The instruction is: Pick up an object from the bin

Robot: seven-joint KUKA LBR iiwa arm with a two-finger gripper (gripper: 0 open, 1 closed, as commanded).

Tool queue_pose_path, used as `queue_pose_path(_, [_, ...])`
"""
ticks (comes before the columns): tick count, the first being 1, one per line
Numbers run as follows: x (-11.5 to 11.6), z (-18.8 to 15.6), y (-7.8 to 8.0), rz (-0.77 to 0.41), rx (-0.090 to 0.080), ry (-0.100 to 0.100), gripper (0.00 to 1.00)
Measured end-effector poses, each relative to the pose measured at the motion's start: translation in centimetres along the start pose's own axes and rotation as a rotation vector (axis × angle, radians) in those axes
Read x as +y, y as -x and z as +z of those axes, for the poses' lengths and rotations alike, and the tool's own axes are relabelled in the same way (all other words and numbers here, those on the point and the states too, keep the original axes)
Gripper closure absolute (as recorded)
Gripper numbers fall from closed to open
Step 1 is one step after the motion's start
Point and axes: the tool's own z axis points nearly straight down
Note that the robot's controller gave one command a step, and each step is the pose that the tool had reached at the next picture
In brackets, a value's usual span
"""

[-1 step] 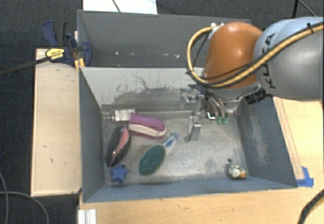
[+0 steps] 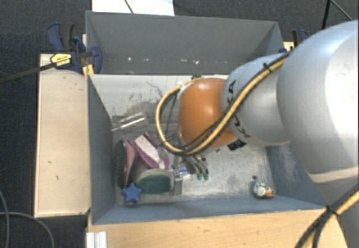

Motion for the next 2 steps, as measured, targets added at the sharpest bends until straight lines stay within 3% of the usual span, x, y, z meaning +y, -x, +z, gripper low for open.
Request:
queue_pose_path(1, [-0.3, -0.2, 0.1, 0.011, -0.001, -0.001, 1.00])
queue_pose_path(2, [-4.6, -2.2, -1.8, -0.319, 0.000, -0.003, 1.00])
